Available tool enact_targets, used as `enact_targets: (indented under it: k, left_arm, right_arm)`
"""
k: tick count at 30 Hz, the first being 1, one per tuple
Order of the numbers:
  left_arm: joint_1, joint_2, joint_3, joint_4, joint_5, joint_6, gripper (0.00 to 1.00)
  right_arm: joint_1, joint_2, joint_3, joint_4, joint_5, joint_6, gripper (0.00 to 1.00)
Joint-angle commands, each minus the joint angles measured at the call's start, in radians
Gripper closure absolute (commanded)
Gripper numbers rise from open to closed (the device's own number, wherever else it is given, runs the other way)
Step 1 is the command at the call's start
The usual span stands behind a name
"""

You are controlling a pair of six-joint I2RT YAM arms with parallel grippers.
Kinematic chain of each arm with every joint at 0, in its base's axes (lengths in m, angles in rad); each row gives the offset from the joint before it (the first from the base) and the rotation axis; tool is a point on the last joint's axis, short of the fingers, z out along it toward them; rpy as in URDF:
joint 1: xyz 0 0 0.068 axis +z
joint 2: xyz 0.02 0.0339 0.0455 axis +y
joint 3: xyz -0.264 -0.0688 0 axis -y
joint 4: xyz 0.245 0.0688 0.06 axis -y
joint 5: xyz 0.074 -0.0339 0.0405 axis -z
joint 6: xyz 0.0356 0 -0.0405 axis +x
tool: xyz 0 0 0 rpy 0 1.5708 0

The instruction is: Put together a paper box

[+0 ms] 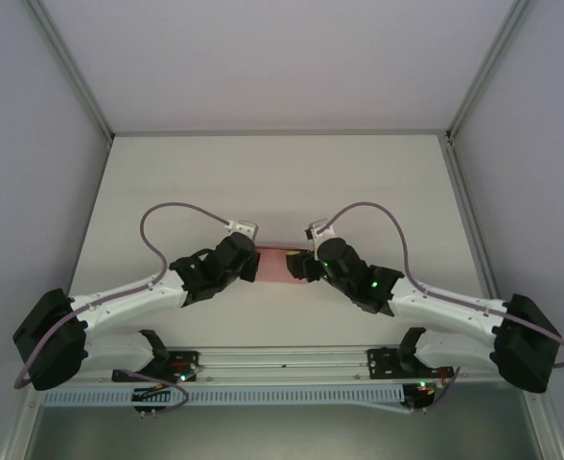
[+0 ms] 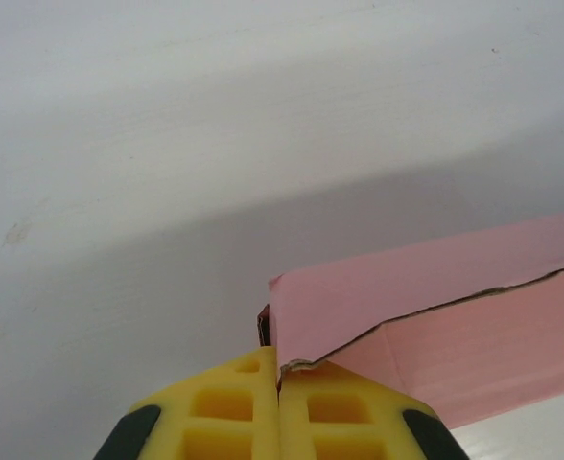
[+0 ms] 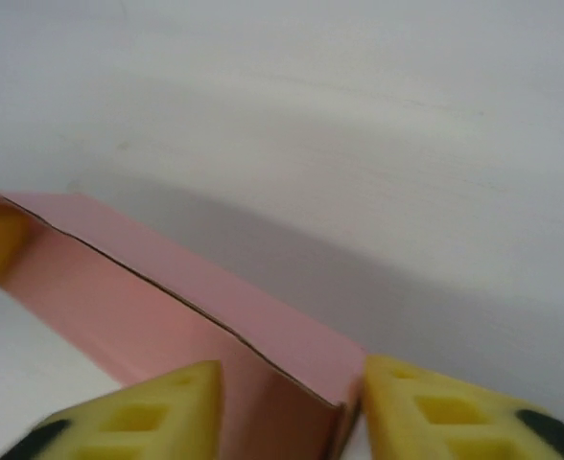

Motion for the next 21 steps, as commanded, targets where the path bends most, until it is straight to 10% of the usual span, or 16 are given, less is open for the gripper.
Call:
enact_targets:
  k: [1, 14, 21]
  left_arm:
    - [-0.031, 0.028, -0.026, -0.138, 0.011, -0.025, 1.0]
    - [-0.07, 0.023, -0.013, -0.154, -0.031, -0.01, 1.0]
    - [-0.088, -0.069, 0.046, -0.222, 0.03, -0.006, 0.6]
  right_arm:
    - [0.005, -0.052, 0.021, -0.003, 0.011, 0.114, 0.14]
    - [-0.024, 0.119, 0.061, -0.265, 0.111, 0.402, 0.48]
    - [-0.023, 0.139, 0.021, -0.211, 0.014, 0.452, 0.62]
